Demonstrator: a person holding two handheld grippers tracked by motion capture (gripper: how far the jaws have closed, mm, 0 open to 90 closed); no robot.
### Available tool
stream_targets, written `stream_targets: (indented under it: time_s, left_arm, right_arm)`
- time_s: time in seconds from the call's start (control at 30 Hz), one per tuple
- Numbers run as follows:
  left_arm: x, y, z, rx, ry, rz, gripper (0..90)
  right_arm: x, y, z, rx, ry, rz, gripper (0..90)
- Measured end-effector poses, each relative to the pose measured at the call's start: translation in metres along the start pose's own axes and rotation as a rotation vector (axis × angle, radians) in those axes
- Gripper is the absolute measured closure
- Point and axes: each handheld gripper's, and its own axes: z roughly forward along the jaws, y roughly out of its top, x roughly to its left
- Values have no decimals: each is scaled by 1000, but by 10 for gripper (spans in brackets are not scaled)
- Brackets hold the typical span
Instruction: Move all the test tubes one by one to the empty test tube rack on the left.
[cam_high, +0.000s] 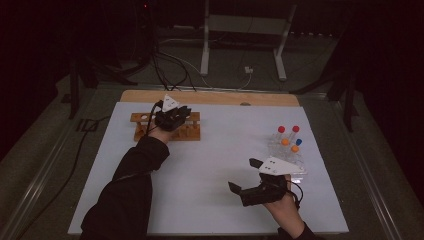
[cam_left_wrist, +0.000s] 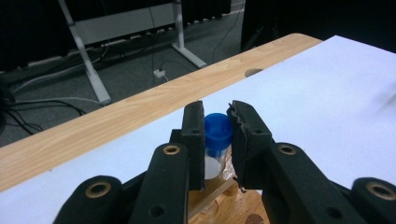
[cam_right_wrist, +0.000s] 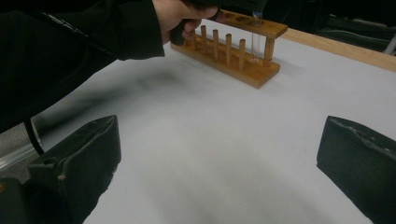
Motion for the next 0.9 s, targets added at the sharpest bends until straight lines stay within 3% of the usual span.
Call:
stream_targets:
  time_s: [0.2, 0.23, 0.37, 0.4, 0.5, 0.53, 0.67, 0.7, 0.73, 0.83, 0.9]
  left_arm:
    - [1, 1, -2, 8, -25, -4, 752]
    - [1, 2, -4, -6, -37, -5, 679]
    - [0, 8, -16, -15, -68, 0, 577]
    - [0, 10, -18, -13, -75, 2, 482]
    - [-2, 13, -29, -15, -98, 10, 444]
    - [-3, 14, -33, -20, -100, 7, 394]
    - [-6, 15, -51, -25, -135, 13, 270]
    - [-6, 14, -56, -30, -152, 5, 181]
    - [-7, 14, -61, -29, -165, 0, 181]
    - [-10, 10, -77, -31, -229, -4, 101]
    - [-14, 6, -88, -31, -258, 2, 39]
  right_arm:
    - [-2, 1, -1, -18, 12, 22, 0]
    - [-2, 2, -2, -28, 15, 24, 0]
    - [-3, 3, -5, -49, 21, 25, 0]
    - [-5, 5, -7, -54, 24, 33, 0]
    - [-7, 8, -9, -54, 19, 32, 0]
    - [-8, 10, -11, -54, 17, 24, 0]
    - [-16, 20, -24, -79, -15, 5, 0]
    - [-22, 25, -31, -96, -38, -1, 0]
    - [-22, 25, -31, -96, -38, -1, 0]
    - [-35, 31, -42, -119, -80, -9, 0]
    - [-51, 36, -54, -133, -120, -6, 0]
